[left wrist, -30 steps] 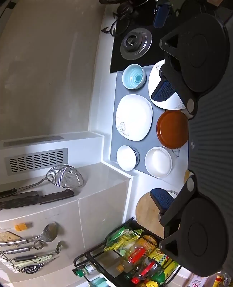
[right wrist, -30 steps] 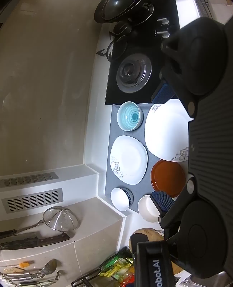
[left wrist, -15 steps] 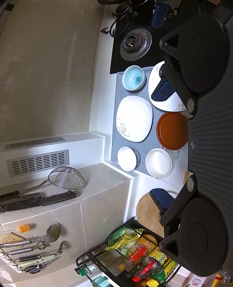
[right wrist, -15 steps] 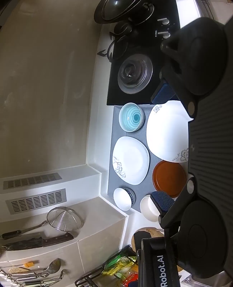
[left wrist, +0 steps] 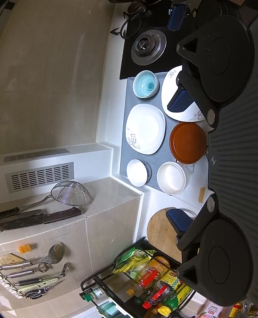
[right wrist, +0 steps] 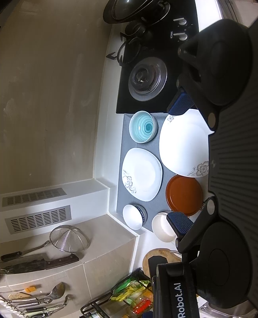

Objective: Organize plates and bowls

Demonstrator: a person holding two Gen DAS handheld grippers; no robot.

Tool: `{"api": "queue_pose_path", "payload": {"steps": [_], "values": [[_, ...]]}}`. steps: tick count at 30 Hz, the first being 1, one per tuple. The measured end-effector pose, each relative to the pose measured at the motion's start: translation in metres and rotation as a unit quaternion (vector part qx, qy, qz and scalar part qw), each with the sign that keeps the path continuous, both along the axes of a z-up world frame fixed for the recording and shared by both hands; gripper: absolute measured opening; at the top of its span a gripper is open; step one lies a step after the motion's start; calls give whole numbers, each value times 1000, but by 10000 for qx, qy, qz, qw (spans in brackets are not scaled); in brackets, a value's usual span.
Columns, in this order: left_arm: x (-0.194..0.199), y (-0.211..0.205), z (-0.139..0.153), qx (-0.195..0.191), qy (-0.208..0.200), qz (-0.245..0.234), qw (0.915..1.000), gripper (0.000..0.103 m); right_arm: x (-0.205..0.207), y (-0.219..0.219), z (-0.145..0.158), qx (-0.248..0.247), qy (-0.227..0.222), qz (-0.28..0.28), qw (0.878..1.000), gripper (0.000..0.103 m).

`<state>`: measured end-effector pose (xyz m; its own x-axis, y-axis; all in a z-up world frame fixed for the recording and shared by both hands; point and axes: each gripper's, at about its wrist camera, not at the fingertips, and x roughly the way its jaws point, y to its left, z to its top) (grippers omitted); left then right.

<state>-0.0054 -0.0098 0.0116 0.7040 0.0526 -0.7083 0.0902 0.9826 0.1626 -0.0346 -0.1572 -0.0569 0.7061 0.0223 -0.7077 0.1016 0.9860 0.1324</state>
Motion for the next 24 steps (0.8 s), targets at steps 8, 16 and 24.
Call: {"api": "queue_pose_path", "payload": {"steps": [8,16,24], "values": [[-6,-9,-3,96,46,129,9999,103,-6,-7,-2,6,65,102,9999,103],[-11,-19,-6,267,48,219,9994,103,-4,-18,-6,173,132,178,9996,103],[-12,-24,-8,336,-7,194,9992,103,-4,-22,-9,230,121,146,9996,103]]}}
